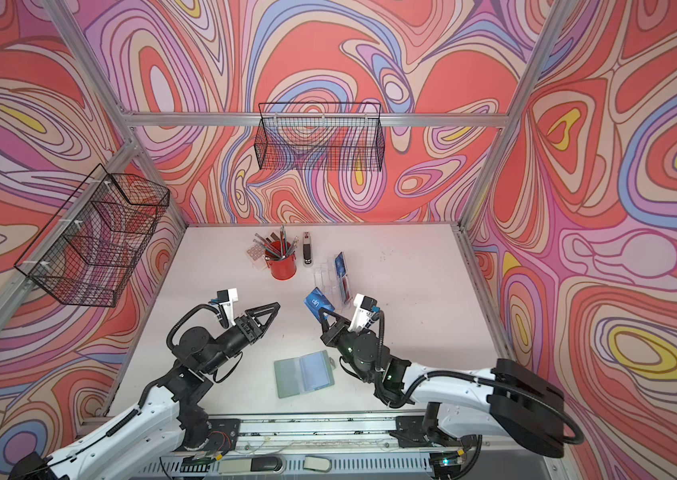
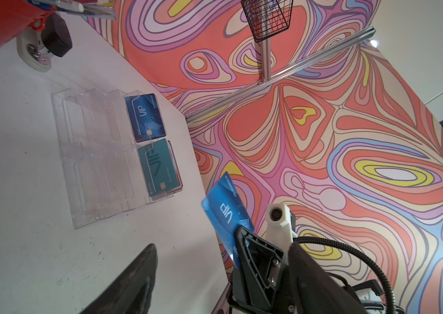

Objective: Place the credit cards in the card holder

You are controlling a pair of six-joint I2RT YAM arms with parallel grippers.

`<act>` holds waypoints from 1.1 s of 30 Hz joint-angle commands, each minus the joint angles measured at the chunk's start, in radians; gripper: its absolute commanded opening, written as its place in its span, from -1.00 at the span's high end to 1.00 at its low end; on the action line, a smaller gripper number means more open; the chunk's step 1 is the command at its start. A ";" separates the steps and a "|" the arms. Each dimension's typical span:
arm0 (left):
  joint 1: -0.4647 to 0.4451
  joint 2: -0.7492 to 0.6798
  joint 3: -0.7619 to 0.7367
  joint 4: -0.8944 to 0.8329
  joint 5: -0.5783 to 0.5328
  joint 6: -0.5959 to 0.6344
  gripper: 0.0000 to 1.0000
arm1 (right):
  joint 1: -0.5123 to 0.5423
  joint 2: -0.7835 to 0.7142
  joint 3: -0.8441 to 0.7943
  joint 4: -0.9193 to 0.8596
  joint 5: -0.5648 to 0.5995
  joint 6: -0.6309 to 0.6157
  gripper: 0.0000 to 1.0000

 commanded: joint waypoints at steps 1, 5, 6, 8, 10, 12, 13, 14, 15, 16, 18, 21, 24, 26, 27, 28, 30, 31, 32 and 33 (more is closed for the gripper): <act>-0.006 0.045 0.027 0.162 0.007 -0.043 -0.52 | 0.021 0.102 0.021 0.345 0.020 0.048 1.00; -0.008 0.073 0.033 0.127 -0.023 -0.012 -0.53 | 0.037 0.179 0.057 0.394 0.007 0.061 1.00; -0.007 0.077 0.033 0.129 -0.027 -0.005 -0.53 | 0.045 0.200 0.061 0.425 0.007 0.061 1.00; -0.007 0.089 0.033 0.130 -0.031 0.001 -0.53 | 0.057 0.235 0.067 0.478 0.005 0.058 1.00; -0.007 0.098 0.033 0.142 -0.031 0.000 -0.50 | 0.068 0.268 0.083 0.497 0.003 0.061 1.00; -0.007 0.109 0.033 0.161 -0.027 0.001 -0.41 | 0.078 0.294 0.092 0.508 0.008 0.072 1.00; -0.007 0.114 0.035 0.170 -0.023 0.000 -0.36 | 0.084 0.315 0.093 0.529 0.013 0.078 1.00; -0.007 0.118 0.037 0.178 -0.020 0.001 -0.30 | 0.087 0.336 0.094 0.556 0.013 0.085 1.00; -0.007 0.122 0.041 0.181 -0.015 0.002 -0.24 | 0.090 0.359 0.097 0.582 0.010 0.094 1.00; -0.007 0.126 0.045 0.181 -0.010 0.006 -0.15 | 0.095 0.382 0.101 0.610 0.008 0.098 1.00; -0.007 0.136 0.054 0.185 0.005 0.011 0.09 | 0.105 0.419 0.111 0.650 0.008 0.098 1.00; -0.007 0.155 0.052 0.210 0.012 0.003 0.49 | 0.116 0.466 0.130 0.674 0.019 0.103 1.00; -0.007 0.169 0.048 0.235 0.014 -0.002 0.92 | 0.117 0.498 0.145 0.682 0.016 0.112 1.00; -0.007 0.171 0.041 0.242 0.013 -0.002 1.00 | 0.116 0.498 0.139 0.689 0.016 0.107 1.00; -0.007 0.167 0.039 0.234 0.008 -0.002 1.00 | 0.116 0.498 0.126 0.689 0.016 0.103 1.00; -0.006 0.159 0.040 0.211 0.007 -0.002 1.00 | 0.116 0.491 0.105 0.690 0.021 0.093 0.82; 0.002 0.136 0.056 0.142 0.015 0.007 1.00 | 0.116 0.446 0.055 0.682 0.024 0.063 0.40; 0.006 0.120 0.068 0.099 0.027 0.015 1.00 | 0.116 0.401 0.025 0.650 0.032 0.052 0.23; 0.011 0.107 0.078 0.060 0.038 0.023 1.00 | 0.115 0.362 0.003 0.600 0.042 0.050 0.12; 0.018 0.091 0.090 0.019 0.050 0.031 1.00 | 0.108 0.301 -0.013 0.515 0.037 0.049 0.02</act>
